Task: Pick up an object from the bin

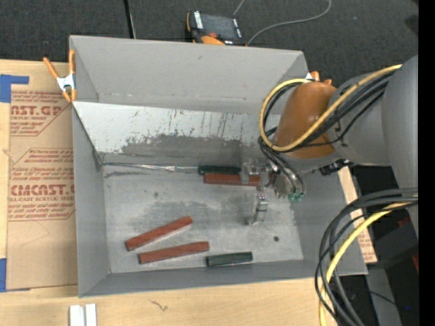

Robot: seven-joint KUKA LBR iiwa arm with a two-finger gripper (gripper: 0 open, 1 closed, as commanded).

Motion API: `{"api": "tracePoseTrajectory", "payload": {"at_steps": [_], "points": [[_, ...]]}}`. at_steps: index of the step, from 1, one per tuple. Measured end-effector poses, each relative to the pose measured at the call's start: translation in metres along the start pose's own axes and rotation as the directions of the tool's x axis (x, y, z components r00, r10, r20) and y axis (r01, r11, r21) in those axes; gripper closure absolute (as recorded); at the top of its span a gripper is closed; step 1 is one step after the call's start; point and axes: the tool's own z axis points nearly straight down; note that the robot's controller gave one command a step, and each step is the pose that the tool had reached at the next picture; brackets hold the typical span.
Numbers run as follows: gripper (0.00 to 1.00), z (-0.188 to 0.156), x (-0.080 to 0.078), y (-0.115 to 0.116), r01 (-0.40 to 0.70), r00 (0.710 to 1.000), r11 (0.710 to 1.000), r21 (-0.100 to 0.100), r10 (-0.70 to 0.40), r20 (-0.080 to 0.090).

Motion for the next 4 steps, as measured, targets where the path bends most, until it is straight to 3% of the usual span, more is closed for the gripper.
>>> {"api": "tracePoseTrajectory", "payload": {"at_steps": [1, 2, 3, 4], "points": [[0.0, -0.017, -0.008, -0.005, -0.053, 0.999, 0.999, 0.003, 0.053, 0.001], [0.0, -0.004, -0.008, 0.004, -0.155, 0.988, 0.988, 0.003, 0.155, 0.004], [0.0, -0.006, -0.008, 0.05, -0.31, 0.951, 0.951, 0.002, 0.31, 0.002], [0.0, -0.017, -0.003, 0.13, -0.347, 0.938, 0.938, -0.001, 0.347, 0.0]]}}
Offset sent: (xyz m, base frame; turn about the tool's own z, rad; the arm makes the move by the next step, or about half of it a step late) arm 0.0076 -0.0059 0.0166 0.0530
